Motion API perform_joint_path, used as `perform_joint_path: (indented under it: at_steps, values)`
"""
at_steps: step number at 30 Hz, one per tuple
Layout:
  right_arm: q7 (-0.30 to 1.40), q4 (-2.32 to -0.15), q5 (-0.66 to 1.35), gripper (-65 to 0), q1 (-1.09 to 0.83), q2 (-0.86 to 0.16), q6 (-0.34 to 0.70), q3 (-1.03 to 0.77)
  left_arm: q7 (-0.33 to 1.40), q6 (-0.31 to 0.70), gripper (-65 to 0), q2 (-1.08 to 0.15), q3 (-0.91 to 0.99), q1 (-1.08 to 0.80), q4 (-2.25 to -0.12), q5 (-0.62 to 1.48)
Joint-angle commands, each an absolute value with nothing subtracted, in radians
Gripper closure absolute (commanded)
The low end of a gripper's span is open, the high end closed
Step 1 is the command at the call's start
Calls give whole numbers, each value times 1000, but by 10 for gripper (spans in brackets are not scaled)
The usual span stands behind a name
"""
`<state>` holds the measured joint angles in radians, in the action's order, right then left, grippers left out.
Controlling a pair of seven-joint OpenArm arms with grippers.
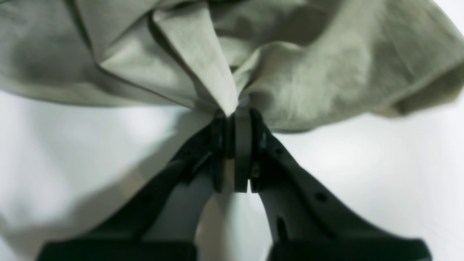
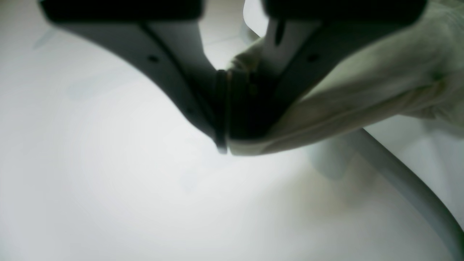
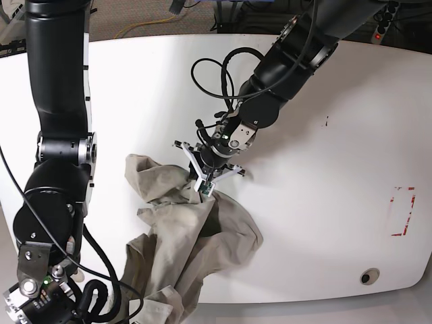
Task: Fold the T-shirt properly
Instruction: 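Lower the left gripper onto the shirt and grasp a fabric edge, then stretch the shirt between both grippers, pulling them apart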
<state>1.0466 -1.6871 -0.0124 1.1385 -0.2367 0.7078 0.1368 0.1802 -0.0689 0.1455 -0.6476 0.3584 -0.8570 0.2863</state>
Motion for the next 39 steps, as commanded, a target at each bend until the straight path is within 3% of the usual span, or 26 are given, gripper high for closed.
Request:
perform_joint_path:
  at_steps: [1, 8, 15, 29, 39]
  values:
    - [1023, -1698, -18, 0, 1184, -252, 698, 128, 231, -62, 0, 133, -648, 348, -961, 286]
    - [1023, -1695, -18, 0, 1184, -271, 698, 128, 286, -67, 0, -54, -644, 214, -1330, 289]
    - [1023, -1695, -18, 0, 1184, -274, 698, 128, 386, -139, 0, -217, -532, 107, -1613, 292]
    - [1018, -1598, -18, 0, 1237, -269, 698, 128, 389, -137, 0, -562, -377, 76, -1940, 297]
    - [1018, -1596, -18, 0, 1267, -277, 698, 128, 389, -127, 0, -710, -30, 58, -1991, 499]
